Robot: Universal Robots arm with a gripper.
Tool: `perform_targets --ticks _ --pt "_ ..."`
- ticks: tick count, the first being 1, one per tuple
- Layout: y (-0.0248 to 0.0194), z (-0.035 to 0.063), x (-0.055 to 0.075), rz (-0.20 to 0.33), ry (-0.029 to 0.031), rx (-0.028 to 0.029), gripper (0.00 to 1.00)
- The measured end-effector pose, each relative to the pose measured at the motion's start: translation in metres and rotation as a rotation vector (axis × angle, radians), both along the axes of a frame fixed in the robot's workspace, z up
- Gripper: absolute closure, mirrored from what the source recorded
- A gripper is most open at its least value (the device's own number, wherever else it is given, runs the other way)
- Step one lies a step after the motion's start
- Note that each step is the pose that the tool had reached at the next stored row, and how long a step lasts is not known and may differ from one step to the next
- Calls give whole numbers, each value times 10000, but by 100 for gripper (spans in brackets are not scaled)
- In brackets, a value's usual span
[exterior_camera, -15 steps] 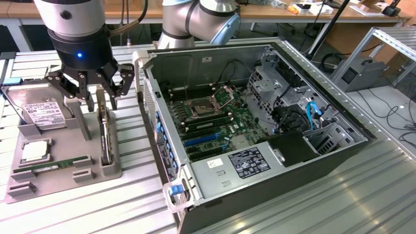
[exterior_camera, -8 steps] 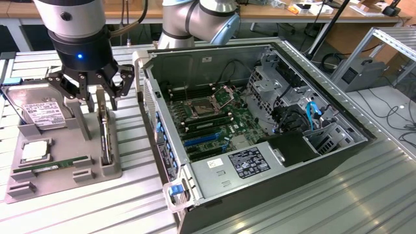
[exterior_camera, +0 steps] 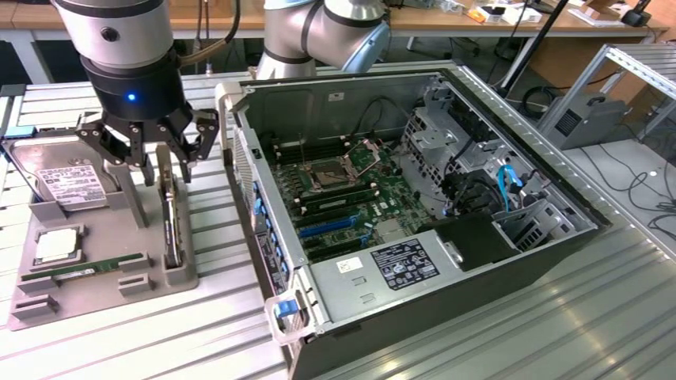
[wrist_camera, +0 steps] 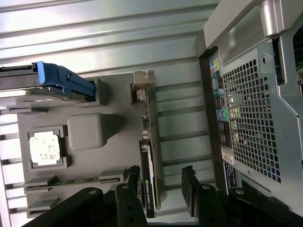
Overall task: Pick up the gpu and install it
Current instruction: 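Pick up the gpu and move the gpu toward the slot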
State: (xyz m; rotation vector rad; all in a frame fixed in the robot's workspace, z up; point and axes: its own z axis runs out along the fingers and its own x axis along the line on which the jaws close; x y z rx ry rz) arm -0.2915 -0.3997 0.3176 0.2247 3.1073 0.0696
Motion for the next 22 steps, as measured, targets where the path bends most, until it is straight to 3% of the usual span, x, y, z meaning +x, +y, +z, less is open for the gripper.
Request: perform_targets --ticks 22 --pt "-22 -89 0 0 0 1 52"
